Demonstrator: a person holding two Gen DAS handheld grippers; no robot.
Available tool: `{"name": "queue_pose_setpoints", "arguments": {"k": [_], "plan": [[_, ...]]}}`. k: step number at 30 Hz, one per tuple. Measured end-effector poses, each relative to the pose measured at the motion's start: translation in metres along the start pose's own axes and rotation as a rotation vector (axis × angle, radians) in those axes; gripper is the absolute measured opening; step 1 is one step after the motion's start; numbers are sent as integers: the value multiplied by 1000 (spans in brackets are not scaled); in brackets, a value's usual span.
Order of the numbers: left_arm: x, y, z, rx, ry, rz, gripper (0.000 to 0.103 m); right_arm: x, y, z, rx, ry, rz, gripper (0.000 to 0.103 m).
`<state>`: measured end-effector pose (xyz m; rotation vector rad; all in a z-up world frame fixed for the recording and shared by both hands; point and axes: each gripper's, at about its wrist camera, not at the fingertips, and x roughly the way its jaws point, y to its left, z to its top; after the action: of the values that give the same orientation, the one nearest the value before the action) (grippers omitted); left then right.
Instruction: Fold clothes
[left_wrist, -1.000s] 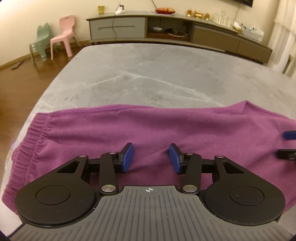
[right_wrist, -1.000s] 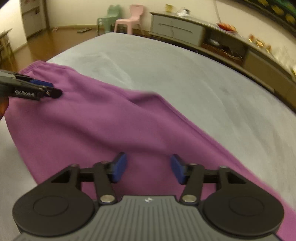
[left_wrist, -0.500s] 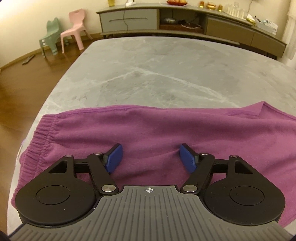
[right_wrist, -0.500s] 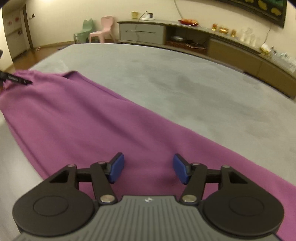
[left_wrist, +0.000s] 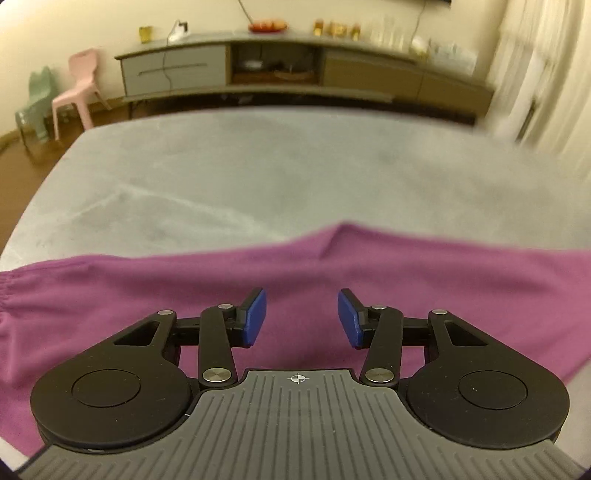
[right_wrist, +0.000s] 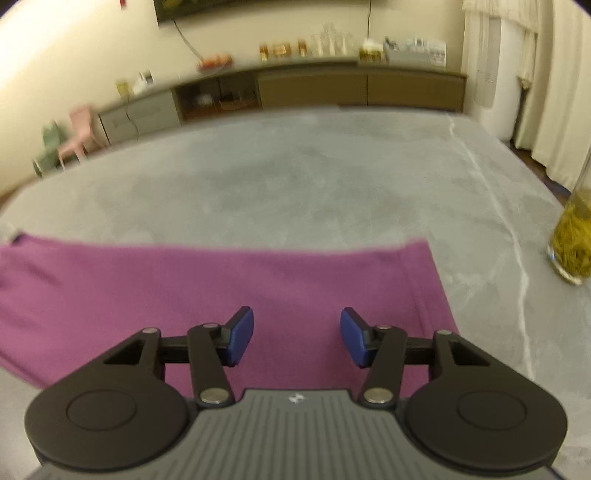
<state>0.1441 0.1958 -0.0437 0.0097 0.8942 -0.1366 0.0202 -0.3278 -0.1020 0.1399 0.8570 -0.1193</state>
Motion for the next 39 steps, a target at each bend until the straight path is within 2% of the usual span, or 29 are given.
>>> {"name": "queue_pose_setpoints", "arguments": {"k": [2,3,4,7,8,10,11,16,17,21,24,25,26,27,28,29,30,31,33,34,36,37,38,39], "plan": [[11,7,-4,-69,10,45,43,0,-4,-1,-10,-18,-62,52],[6,6,-7,-84,-3,39,36,-3,-8,-2,16,-25,-67,52],[-5,3,-11,-92,-23,20,34,-7,-10,-4,32,-38,-64,52],[-40,-16,-36,-64,-58,-120,41,-19,-15,-10,75,-70,-52,54],[-45,-20,-45,-45,-49,-143,41,-17,-16,-11,71,-54,-54,54],[-38,-22,-63,-28,-3,-99,38,-7,-16,-11,44,-13,-91,57],[-35,-20,-70,-29,-7,-84,34,-6,-13,-9,30,-13,-110,59],[-41,2,-86,-68,-55,-96,36,-2,-6,-8,28,-17,-157,63],[-43,9,-86,-68,-62,-87,36,-3,-5,-9,25,-21,-171,67],[-49,83,-85,-148,-84,17,37,-2,-6,-14,34,-33,-198,71],[-52,157,-84,-249,-89,72,28,-1,-7,-14,43,-38,-200,72],[-56,179,-84,-286,-91,77,36,-1,-8,-13,47,-39,-199,72],[-58,196,-83,-310,-93,132,37,0,-8,-13,52,-39,-198,73],[-60,211,-83,-328,-96,192,32,0,-9,-12,55,-40,-198,73],[-61,226,-83,-364,-98,181,23,0,-8,-12,57,-41,-201,74],[-60,242,-84,-407,-99,142,22,1,-8,-12,59,-41,-202,74],[-60,257,-86,-450,-100,104,14,1,-8,-12,61,-42,-203,75],[-60,263,-86,-460,-98,97,8,1,-9,-12,62,-42,-202,75],[-60,258,-83,-444,-97,111,8,0,-10,-12,68,-42,-196,75],[-61,250,-80,-423,-101,118,17,0,-11,-11,74,-41,-193,75],[-72,228,-78,-369,-121,126,32,-4,-7,-8,90,-42,-234,62],[-80,212,-76,-335,-147,105,35,-9,1,-5,91,-57,-266,61],[-84,197,-71,-306,-168,64,35,-16,15,-1,76,-84,-248,61],[-87,184,-66,-282,-179,26,36,-22,32,3,50,-109,-188,61]]}}
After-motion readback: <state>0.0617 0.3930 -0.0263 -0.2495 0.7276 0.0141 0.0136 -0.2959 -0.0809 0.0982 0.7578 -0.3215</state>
